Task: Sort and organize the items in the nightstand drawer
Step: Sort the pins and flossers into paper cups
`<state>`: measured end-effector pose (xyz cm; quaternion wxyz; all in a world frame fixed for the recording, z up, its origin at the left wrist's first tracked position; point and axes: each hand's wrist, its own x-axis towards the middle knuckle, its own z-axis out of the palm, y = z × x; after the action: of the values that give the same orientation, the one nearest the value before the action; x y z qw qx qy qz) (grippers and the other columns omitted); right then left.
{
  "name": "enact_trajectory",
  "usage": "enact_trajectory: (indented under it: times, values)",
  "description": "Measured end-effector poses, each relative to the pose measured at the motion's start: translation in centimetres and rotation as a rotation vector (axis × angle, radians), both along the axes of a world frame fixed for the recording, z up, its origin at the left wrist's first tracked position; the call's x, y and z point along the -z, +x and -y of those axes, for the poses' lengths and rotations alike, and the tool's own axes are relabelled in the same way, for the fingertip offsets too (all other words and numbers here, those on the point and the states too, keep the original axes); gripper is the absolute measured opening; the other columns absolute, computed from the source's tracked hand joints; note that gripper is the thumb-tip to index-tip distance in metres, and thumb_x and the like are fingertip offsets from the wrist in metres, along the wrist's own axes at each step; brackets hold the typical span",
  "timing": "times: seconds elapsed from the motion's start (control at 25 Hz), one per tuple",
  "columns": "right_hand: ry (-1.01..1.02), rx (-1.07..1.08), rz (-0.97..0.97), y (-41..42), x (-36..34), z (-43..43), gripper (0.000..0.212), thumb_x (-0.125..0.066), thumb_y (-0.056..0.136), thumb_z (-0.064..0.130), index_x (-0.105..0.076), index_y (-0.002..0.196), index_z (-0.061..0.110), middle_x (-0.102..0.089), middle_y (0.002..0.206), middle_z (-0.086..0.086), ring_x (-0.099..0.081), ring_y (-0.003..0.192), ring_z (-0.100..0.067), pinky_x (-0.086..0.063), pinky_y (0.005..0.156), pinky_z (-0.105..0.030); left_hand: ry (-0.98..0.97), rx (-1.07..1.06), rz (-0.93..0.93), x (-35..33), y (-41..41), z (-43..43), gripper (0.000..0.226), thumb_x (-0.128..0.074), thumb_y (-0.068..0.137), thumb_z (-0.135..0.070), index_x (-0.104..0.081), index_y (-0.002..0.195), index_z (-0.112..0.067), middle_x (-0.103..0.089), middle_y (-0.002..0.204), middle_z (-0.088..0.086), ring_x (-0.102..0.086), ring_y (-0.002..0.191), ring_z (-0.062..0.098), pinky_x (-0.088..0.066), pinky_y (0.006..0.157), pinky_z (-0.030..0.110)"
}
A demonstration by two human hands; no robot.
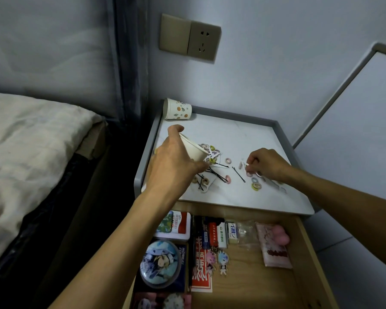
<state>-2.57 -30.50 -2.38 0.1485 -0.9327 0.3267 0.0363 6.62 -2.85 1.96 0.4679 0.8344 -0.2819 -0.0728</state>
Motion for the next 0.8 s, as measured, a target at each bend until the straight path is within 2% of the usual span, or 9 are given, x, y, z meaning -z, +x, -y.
enact_trajectory:
  times: [0.12, 0.28, 0.36, 0.44, 0.56, 0.64, 0.8]
  values:
    - [-0.031, 0.037, 0.006, -0.1, 0.4, 0.7, 0.008, -0.070, 0.085, 0.018, -0.068, 0.078, 0.022, -0.070, 0.083, 0.001, -0.062, 0.079, -0.017, -0.046, 0.067, -0.029, 0.012, -0.011, 0.005, 0.0, 0.1, 0.1, 0.093, -0.086, 0.068, -0.035, -0.031, 0.142, -0.023, -0.056, 0.131, 0.005, -0.055, 0.115, 0.028, -0.051, 0.093, 0.046]
    - [-0.112, 0.054, 0.101, -0.6, 0.8, 0.8, 0.007, -0.069, 0.088, 0.022, -0.072, 0.094, 0.018, -0.065, 0.098, 0.004, -0.058, 0.090, -0.016, -0.042, 0.074, -0.028, 0.026, -0.012, 0.002, -0.1, 0.0, 0.3, 0.092, -0.086, 0.069, -0.035, -0.031, 0.142, -0.023, -0.055, 0.132, 0.005, -0.053, 0.116, 0.028, -0.050, 0.094, 0.044]
    - [-0.198, 0.024, 0.183, -0.5, 0.7, -0.1, 0.009, -0.069, 0.089, 0.024, -0.073, 0.094, 0.017, -0.060, 0.097, 0.005, -0.057, 0.093, -0.017, -0.041, 0.075, -0.028, 0.029, -0.011, 0.009, -0.1, -0.1, 0.3, 0.092, -0.086, 0.069, -0.035, -0.031, 0.143, -0.023, -0.056, 0.131, 0.005, -0.052, 0.116, 0.027, -0.050, 0.093, 0.042]
    - [-0.219, -0.036, 0.219, -0.1, 0.5, -1.5, 0.007, -0.071, 0.087, 0.024, -0.075, 0.087, 0.018, -0.062, 0.093, 0.006, -0.059, 0.087, -0.016, -0.044, 0.073, -0.030, 0.032, -0.012, 0.010, -0.1, -0.1, 0.4, 0.093, -0.086, 0.069, -0.035, -0.031, 0.143, -0.023, -0.056, 0.130, 0.005, -0.054, 0.115, 0.028, -0.050, 0.092, 0.042]
    - [-0.117, -0.072, 0.179, 0.6, 0.8, -2.6, 0.012, -0.067, 0.084, 0.007, -0.074, 0.080, 0.016, -0.069, 0.085, 0.001, -0.063, 0.073, -0.015, -0.050, 0.068, -0.029, 0.035, -0.009, 0.008, -0.2, -0.2, 0.4, 0.092, -0.086, 0.070, -0.035, -0.031, 0.142, -0.022, -0.057, 0.129, 0.005, -0.055, 0.113, 0.028, -0.051, 0.092, 0.042]
    - [-0.116, -0.062, 0.203, 0.7, 1.1, -2.3, 0.020, -0.060, 0.086, -0.002, -0.074, 0.084, 0.012, -0.071, 0.085, -0.003, -0.063, 0.070, -0.015, -0.052, 0.068, -0.029, 0.036, -0.006, 0.012, -0.2, -0.3, 0.5, 0.092, -0.086, 0.069, -0.035, -0.030, 0.142, -0.022, -0.057, 0.128, 0.005, -0.055, 0.113, 0.028, -0.051, 0.093, 0.044]
    - [-0.124, 0.003, 0.282, 0.8, 1.0, -1.6, 0.024, -0.050, 0.092, -0.002, -0.072, 0.093, 0.009, -0.069, 0.087, -0.005, -0.062, 0.074, -0.014, -0.047, 0.064, -0.021, 0.037, -0.008, 0.006, -0.2, -0.2, 0.6, 0.093, -0.086, 0.069, -0.035, -0.030, 0.143, -0.022, -0.056, 0.129, 0.005, -0.054, 0.114, 0.028, -0.050, 0.094, 0.043]
